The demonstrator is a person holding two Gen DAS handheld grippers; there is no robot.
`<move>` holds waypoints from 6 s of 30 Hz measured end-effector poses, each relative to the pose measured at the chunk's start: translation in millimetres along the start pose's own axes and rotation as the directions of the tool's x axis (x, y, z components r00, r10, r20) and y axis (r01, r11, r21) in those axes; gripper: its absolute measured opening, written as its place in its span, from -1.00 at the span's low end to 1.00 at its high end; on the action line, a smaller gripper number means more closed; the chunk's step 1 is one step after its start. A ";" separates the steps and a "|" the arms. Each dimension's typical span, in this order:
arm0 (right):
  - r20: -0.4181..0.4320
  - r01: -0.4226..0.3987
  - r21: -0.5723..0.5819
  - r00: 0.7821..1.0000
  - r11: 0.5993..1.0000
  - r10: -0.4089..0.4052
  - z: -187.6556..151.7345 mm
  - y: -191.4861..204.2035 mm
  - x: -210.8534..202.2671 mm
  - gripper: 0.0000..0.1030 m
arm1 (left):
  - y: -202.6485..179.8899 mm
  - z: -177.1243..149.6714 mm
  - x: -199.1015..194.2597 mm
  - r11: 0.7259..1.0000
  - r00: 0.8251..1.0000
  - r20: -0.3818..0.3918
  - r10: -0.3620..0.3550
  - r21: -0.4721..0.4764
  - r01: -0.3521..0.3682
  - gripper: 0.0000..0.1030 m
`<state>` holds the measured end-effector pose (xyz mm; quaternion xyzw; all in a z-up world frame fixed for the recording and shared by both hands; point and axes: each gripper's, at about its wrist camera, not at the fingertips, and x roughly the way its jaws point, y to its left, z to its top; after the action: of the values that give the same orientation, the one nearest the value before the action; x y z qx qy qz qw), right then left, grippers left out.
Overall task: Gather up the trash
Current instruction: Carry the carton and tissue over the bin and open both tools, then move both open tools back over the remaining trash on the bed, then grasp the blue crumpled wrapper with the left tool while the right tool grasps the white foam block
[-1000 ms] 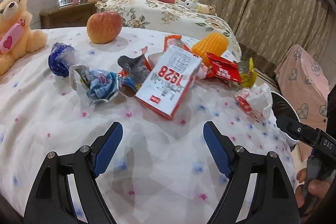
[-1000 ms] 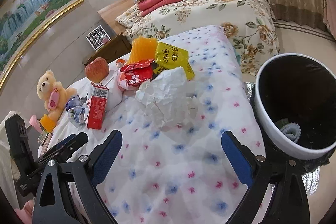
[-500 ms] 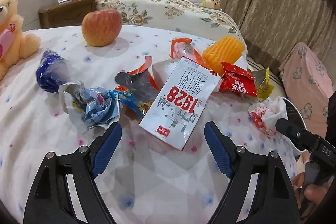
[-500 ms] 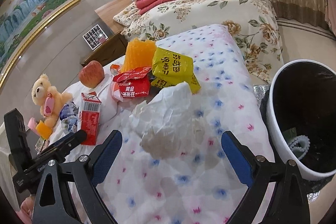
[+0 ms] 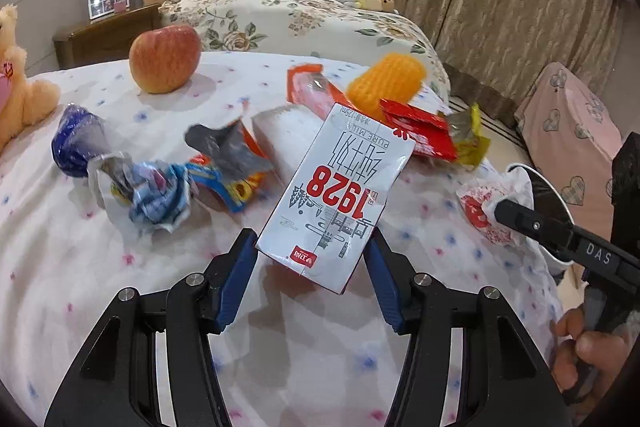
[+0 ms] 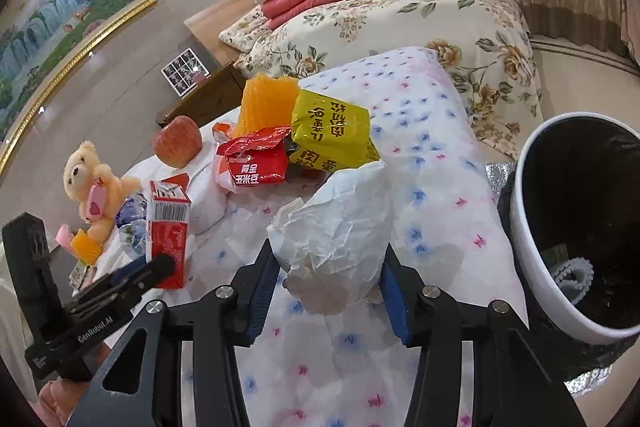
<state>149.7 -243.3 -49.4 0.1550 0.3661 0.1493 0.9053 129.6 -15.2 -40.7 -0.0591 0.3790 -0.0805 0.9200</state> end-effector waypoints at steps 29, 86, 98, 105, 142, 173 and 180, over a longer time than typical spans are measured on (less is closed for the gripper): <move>0.114 0.094 0.145 0.987 0.985 -0.111 -14.1 -80.1 -81.3 -0.06 | -114.3 -8.5 3.3 0.968 0.982 -0.068 -0.177 0.167 0.186 0.06; 0.133 0.153 0.271 0.972 0.950 -0.195 7.3 -182.2 -98.9 0.00 | -257.8 25.1 73.8 0.901 0.958 -0.189 -0.216 0.340 0.270 0.07; 0.126 0.173 0.272 0.969 0.947 -0.213 11.4 -185.3 -98.2 0.06 | -258.3 28.9 74.0 0.900 0.950 -0.192 -0.246 0.318 0.297 0.09; 0.132 0.164 0.289 0.969 0.943 -0.209 11.0 -182.0 -99.4 0.62 | -241.6 24.7 62.2 0.916 0.955 -0.168 -0.246 0.282 0.285 0.33; 0.017 0.000 0.087 1.000 0.996 -0.002 -9.1 -37.0 -32.3 0.75 | -34.6 -21.0 1.3 0.998 0.998 -0.065 -0.024 -0.051 0.021 0.44; -0.119 -0.117 -0.119 0.988 0.986 0.103 -10.2 76.1 44.4 0.73 | 85.2 -13.2 -16.3 0.972 0.991 -0.048 0.125 -0.196 -0.132 0.44; -0.138 -0.115 -0.174 0.986 0.978 0.091 -0.9 99.2 62.5 0.56 | 97.9 1.3 -7.5 0.977 0.991 -0.058 0.117 -0.172 -0.126 0.45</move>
<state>176.5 -129.1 -49.9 0.0807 0.4005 0.2385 0.8810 135.4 82.2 -51.2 -0.1148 0.4095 0.0083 0.9050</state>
